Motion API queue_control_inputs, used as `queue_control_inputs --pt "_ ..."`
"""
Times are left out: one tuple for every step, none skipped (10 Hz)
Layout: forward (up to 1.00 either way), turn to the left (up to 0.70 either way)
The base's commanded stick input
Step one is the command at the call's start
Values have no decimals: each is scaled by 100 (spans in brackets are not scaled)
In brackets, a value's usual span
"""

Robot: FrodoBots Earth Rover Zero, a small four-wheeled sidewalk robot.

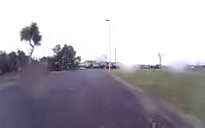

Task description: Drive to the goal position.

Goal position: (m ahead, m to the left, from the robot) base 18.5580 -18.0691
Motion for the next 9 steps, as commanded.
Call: queue_control_inputs --pt "100 0" --pt "100 0" --pt "100 0" --pt "100 0" --pt "100 0" --pt "100 0" --pt "100 0" --pt "100 0" --pt "100 34"
